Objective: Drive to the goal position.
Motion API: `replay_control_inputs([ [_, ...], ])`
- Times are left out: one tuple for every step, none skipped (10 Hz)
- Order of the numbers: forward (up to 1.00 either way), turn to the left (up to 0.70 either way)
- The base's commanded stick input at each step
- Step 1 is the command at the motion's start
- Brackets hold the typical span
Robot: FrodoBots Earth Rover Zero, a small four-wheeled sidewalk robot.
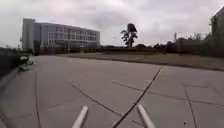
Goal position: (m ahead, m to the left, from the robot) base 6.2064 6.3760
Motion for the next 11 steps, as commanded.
replay_control_inputs([
  [0.00,0.45],
  [0.70,0.27],
  [0.70,0.27],
  [0.70,0.27],
  [0.70,0.27],
  [0.70,0.00],
  [0.70,0.00],
  [0.70,0.00],
  [0.70,0.00],
  [0.70,0.00],
  [0.70,-0.22],
])
